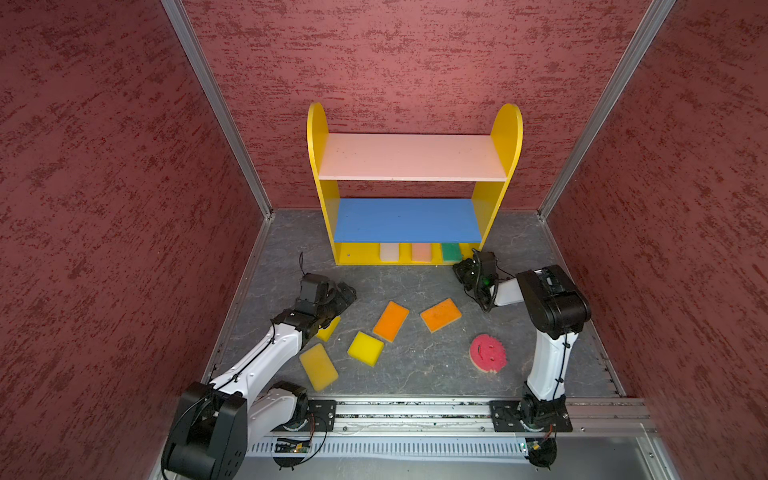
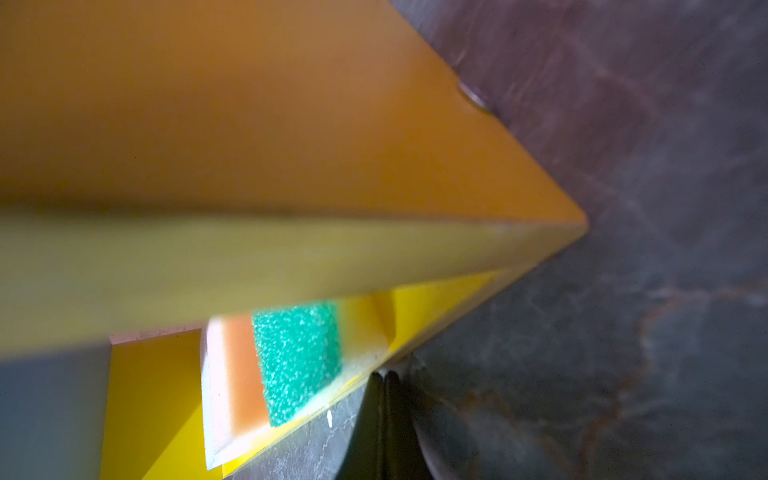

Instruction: Place and organize the cleaning sponges onto the shelf

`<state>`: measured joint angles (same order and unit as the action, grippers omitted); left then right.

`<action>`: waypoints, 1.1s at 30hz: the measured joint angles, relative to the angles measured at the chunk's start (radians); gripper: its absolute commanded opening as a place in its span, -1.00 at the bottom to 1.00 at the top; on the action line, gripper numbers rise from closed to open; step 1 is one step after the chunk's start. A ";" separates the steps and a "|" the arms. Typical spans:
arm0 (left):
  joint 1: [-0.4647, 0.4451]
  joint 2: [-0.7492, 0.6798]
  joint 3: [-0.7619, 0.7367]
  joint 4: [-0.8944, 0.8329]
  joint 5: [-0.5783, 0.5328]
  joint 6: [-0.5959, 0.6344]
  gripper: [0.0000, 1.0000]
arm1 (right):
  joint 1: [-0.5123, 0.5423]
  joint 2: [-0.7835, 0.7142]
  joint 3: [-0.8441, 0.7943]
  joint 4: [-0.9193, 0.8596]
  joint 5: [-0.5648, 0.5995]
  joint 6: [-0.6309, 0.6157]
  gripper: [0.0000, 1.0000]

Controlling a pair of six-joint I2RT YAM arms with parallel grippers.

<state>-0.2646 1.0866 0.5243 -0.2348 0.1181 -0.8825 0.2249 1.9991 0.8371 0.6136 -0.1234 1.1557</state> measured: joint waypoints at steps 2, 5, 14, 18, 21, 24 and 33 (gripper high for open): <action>0.000 0.000 0.000 0.000 0.000 0.000 0.96 | 0.000 0.000 0.000 0.000 0.000 0.000 -1.00; 0.000 0.000 0.000 0.000 0.000 0.000 0.96 | 0.000 0.000 0.000 0.000 0.000 0.000 -1.00; 0.000 0.006 0.001 0.002 0.001 0.000 0.96 | 0.000 -0.001 -0.003 0.005 0.000 0.002 -1.00; 0.000 0.006 0.001 0.003 0.001 0.000 0.96 | 0.000 -0.010 -0.012 0.025 0.000 0.008 -1.00; 0.000 0.006 0.001 0.004 0.002 0.000 0.96 | 0.001 -0.020 -0.018 0.038 0.000 0.012 -1.00; 0.000 0.006 0.001 0.004 0.002 0.000 0.96 | 0.002 -0.031 -0.027 0.053 -0.001 0.016 -1.00; 0.000 0.005 0.001 0.003 0.001 0.000 0.96 | 0.003 -0.037 -0.034 0.056 -0.001 0.018 -1.00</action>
<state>-0.2649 1.0920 0.5251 -0.2314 0.1192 -0.8825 0.2276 1.9621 0.8036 0.6693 -0.1242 1.1736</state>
